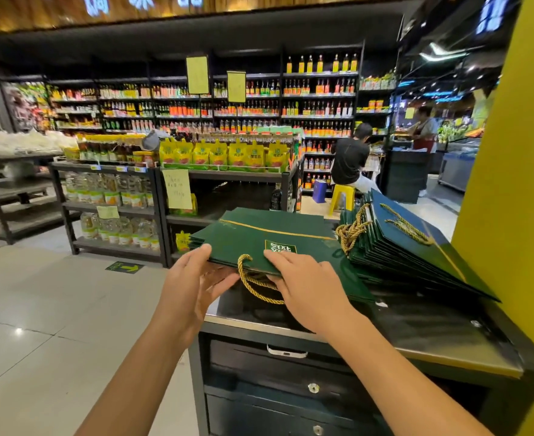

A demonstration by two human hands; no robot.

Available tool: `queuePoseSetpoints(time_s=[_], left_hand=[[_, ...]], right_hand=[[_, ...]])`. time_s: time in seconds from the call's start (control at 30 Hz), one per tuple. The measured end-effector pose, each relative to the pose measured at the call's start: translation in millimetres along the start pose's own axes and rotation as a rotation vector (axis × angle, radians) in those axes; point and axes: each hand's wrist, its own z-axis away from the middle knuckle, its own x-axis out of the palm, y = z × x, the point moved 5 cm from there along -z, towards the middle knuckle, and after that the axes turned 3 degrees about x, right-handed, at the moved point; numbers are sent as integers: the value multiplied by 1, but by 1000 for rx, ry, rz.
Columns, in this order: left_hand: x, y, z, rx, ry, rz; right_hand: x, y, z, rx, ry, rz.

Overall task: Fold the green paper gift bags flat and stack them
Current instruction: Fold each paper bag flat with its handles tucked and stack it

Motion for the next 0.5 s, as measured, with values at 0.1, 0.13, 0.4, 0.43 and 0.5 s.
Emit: queuePoseSetpoints(time_s=[0.1,0.13,0.4,0.43,0.5], left_hand=[[14,5,3,26,-62,6],[19,5,4,19,-85,6],[58,-17,1,-142,-172,-16],[64,-21,2,-165,-186,-8],[75,-29,3,-191,-220,-23]], right_hand=[[-17,5,0,29,125,-65],[-23,8,-1,46,165,-86],[-78,32,8,84,692,-300],[-83,34,10,91,726,-346],[-91,38,12,131,753,-496]])
